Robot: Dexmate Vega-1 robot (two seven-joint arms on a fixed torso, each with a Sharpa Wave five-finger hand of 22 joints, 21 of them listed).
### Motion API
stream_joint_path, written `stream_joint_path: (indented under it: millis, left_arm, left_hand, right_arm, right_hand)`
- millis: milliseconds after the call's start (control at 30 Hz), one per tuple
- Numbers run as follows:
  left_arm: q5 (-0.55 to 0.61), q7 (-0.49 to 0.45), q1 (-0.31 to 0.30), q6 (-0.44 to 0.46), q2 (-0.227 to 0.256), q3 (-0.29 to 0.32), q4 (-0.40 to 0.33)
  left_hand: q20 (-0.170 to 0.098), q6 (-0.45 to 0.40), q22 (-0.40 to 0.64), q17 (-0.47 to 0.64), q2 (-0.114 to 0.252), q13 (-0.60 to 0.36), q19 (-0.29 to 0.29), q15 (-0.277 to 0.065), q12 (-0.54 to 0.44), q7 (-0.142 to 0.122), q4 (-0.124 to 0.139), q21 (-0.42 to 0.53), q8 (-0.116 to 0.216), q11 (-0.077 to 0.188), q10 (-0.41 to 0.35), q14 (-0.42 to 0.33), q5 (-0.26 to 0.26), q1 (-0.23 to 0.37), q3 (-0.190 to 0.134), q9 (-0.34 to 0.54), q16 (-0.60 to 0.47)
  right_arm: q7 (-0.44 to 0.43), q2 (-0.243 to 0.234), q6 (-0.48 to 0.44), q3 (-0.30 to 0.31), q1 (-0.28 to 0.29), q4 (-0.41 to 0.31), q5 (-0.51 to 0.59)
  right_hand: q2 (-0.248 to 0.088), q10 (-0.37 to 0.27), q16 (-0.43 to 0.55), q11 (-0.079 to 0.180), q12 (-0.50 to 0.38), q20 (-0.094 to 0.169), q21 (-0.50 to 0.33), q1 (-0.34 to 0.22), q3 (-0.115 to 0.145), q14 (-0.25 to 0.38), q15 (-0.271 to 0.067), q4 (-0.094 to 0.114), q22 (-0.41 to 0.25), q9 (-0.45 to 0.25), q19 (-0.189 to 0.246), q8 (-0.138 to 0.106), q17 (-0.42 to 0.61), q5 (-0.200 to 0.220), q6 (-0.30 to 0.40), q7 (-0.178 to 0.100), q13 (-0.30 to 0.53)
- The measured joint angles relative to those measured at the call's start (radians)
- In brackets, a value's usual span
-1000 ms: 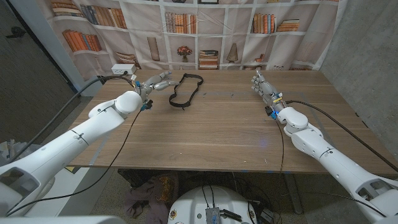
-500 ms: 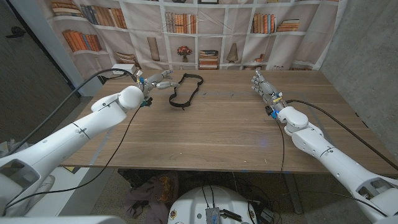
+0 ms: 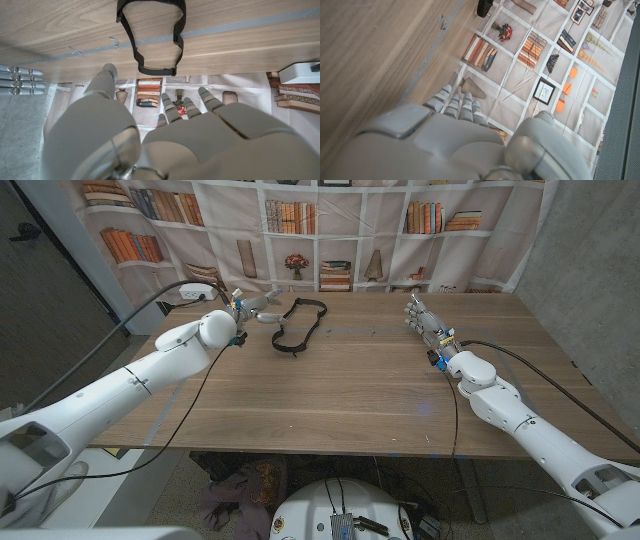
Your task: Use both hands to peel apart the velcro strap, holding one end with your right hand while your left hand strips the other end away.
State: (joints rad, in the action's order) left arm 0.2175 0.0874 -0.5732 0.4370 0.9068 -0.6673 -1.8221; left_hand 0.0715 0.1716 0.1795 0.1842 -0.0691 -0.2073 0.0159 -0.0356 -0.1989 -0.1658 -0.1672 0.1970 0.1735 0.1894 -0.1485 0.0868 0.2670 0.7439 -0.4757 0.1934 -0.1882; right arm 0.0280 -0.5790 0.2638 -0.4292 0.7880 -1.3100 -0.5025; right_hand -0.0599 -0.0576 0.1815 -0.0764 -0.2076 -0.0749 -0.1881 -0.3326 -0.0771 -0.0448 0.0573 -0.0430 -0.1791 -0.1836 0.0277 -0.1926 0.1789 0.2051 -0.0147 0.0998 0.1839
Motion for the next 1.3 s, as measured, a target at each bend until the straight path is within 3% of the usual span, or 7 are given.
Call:
stream_joint_path:
  millis: [233,433,600,733,867,1300]
  left_arm:
    - [0.061,0.104,0.049,0.005,0.003,-0.033,0.004]
    - [0.110,0.180,0.077,0.003,0.009,-0.050,0.005]
    - [0.145,0.228,0.095,0.000,0.016,-0.060,0.000]
    - [0.183,0.264,0.108,-0.004,0.022,-0.071,-0.006]
    - [0.208,0.288,0.116,-0.010,0.027,-0.074,-0.012]
    - [0.320,0.357,0.129,-0.045,0.027,-0.090,-0.009]
  left_hand:
    - [0.006,0.000,0.000,0.005,0.014,-0.005,0.015,0.003,-0.001,0.000,0.000,-0.005,0.004,0.001,-0.001,0.014,0.000,0.032,-0.011,0.005,0.000]
    - [0.009,0.000,0.000,0.009,0.007,-0.014,0.030,0.000,-0.006,0.057,0.008,-0.005,0.000,0.006,0.041,0.032,-0.008,0.072,-0.019,0.005,0.000]
    - [0.011,0.000,0.000,0.014,0.018,-0.022,0.031,0.000,-0.035,0.056,0.017,0.000,0.022,0.015,-0.017,0.031,-0.013,0.094,-0.027,0.009,-0.006]
    - [0.013,0.000,0.000,0.011,0.018,-0.023,0.022,0.002,-0.053,0.039,0.017,0.007,0.032,0.023,-0.063,0.011,-0.020,0.094,-0.027,0.008,-0.009]
    - [0.011,0.000,0.000,0.011,-0.011,-0.023,0.009,0.000,-0.060,0.039,0.030,0.008,0.038,0.025,-0.087,-0.006,-0.020,0.086,-0.014,0.006,-0.016]
    - [0.005,0.000,0.000,0.011,-0.011,-0.023,-0.007,0.000,-0.076,0.028,0.026,0.015,0.045,0.025,-0.133,-0.037,-0.020,0.086,-0.009,0.006,-0.025]
  right_arm:
    - [-0.002,0.001,0.002,0.002,0.001,0.000,-0.003]
    - [-0.007,0.002,0.002,0.004,0.007,-0.004,-0.006]
    - [-0.013,0.003,-0.001,0.005,0.012,-0.010,-0.008]
    - [-0.017,0.004,-0.005,0.005,0.014,-0.011,-0.009]
    - [-0.019,0.007,-0.006,0.005,0.015,-0.012,-0.010]
    - [-0.025,0.018,-0.006,0.002,0.012,-0.007,-0.010]
  right_hand:
    - [-0.004,0.000,0.000,0.000,0.000,0.000,0.000,-0.004,0.000,0.000,0.000,0.000,0.000,0.000,0.000,0.000,0.000,0.000,0.000,0.000,0.000]
    - [-0.004,0.000,0.000,0.000,0.000,0.000,0.000,-0.004,0.003,0.000,0.000,-0.003,0.000,0.000,0.000,0.000,0.000,0.000,0.000,0.000,0.000]
    - [-0.004,0.000,0.000,0.000,0.000,0.000,0.000,-0.004,0.003,0.006,-0.006,-0.003,0.000,0.000,0.000,0.000,0.000,0.000,0.000,0.000,0.000]
    - [0.001,0.000,0.000,0.000,0.000,0.000,0.000,-0.009,0.003,0.006,-0.006,-0.003,0.000,0.000,0.000,0.000,0.000,0.000,0.000,0.000,0.000]
    - [0.001,-0.004,0.000,0.004,0.000,0.000,0.000,-0.009,0.003,0.006,-0.006,-0.003,0.000,0.000,0.000,0.000,0.000,0.000,0.004,-0.004,0.000]
    - [0.001,-0.004,0.000,0.004,0.000,0.000,-0.005,-0.009,0.003,0.006,-0.006,-0.003,0.000,0.000,0.000,0.000,0.000,0.000,0.004,-0.004,0.000]
